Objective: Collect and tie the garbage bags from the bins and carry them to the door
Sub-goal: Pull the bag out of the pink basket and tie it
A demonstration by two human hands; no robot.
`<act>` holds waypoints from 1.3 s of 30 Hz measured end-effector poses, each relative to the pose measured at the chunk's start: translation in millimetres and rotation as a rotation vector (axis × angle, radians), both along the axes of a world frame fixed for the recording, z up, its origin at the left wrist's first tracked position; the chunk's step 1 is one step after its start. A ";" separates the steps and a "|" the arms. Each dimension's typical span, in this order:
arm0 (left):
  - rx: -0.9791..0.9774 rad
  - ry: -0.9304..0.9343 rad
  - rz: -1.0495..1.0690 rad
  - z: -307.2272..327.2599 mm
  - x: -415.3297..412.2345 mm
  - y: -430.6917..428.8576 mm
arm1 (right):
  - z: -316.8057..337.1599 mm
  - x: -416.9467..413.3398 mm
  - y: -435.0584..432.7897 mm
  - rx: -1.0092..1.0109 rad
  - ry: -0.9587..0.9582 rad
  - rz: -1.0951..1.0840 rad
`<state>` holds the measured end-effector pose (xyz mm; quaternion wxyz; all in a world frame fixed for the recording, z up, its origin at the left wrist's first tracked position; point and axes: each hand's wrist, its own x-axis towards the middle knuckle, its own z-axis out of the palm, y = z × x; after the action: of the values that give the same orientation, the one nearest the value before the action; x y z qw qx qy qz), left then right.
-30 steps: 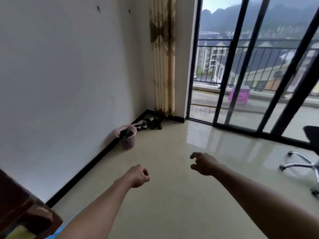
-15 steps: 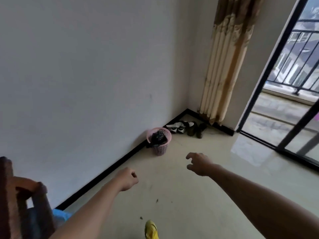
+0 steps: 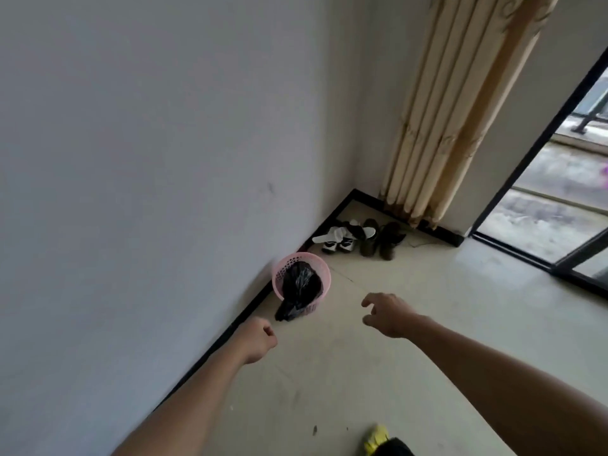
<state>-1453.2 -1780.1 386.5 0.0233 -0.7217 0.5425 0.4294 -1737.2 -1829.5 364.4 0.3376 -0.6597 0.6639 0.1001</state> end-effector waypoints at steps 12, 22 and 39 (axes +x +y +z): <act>0.232 0.032 0.190 -125.8 9.9 -207.8 | -148.0 37.6 -229.3 0.249 -0.048 0.041; 0.281 0.037 0.299 -256.9 7.5 -307.7 | -275.3 73.0 -318.9 0.442 -0.092 -0.192; 0.479 -0.117 0.298 -552.0 30.4 -306.5 | -553.2 148.9 -270.3 0.662 -0.195 -0.794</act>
<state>-1422.7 -2086.7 -165.5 0.1608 -0.7910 0.3112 0.5016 -1588.3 -2099.8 -188.8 0.6001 -0.2215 0.7612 0.1068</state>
